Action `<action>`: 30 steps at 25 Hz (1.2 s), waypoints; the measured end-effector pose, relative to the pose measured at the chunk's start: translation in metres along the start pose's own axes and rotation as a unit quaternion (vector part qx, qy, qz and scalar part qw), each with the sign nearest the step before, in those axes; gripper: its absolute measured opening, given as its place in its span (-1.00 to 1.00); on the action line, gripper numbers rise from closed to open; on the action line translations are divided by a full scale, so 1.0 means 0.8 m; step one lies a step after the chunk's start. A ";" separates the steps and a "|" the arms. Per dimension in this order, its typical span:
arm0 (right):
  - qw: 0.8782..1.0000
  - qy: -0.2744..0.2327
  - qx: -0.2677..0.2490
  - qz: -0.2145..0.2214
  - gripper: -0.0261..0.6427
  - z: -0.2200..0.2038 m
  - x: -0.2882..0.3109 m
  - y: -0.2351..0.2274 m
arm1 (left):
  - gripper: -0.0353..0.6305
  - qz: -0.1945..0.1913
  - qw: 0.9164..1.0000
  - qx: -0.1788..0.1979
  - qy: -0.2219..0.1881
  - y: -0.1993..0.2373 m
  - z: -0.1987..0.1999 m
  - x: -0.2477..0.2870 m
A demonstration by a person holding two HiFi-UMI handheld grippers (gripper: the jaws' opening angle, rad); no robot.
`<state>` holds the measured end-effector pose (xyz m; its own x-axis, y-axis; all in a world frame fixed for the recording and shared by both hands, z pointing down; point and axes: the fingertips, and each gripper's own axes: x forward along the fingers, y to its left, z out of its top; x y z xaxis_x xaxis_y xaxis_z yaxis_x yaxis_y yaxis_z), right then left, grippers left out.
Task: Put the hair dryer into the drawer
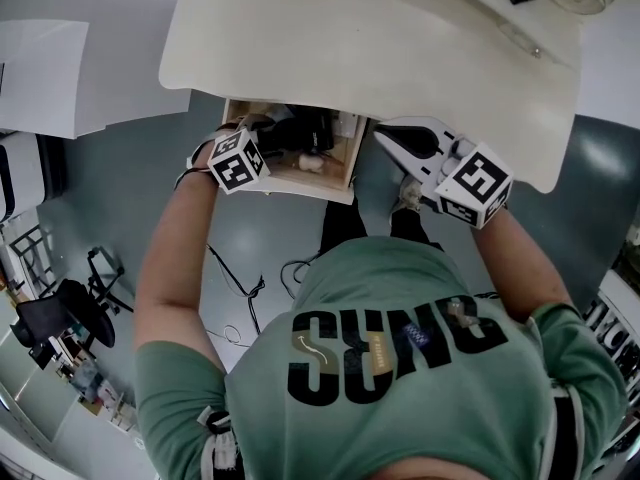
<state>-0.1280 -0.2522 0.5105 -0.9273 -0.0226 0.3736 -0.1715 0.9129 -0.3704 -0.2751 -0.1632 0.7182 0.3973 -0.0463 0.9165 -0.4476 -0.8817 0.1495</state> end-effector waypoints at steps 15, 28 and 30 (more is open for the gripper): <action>0.994 -0.074 -0.018 -0.075 -0.94 0.090 -0.184 0.003 | -0.06 0.108 0.930 -0.084 -0.341 -0.036 0.284 -0.249; 0.970 -0.149 -0.047 -0.187 -0.94 0.140 -0.409 0.007 | -0.46 0.034 0.839 -0.036 -0.543 -0.155 0.540 -0.339; 0.964 -0.162 -0.049 -0.204 -0.94 0.145 -0.440 0.004 | -0.51 0.024 0.830 -0.030 -0.556 -0.165 0.569 -0.342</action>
<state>0.1591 -0.2886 0.2795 -0.8474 -0.4996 0.1797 -0.5263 0.8348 -0.1614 0.0402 -0.2482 0.2789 0.8566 -0.5156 0.0171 -0.5106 -0.8425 0.1717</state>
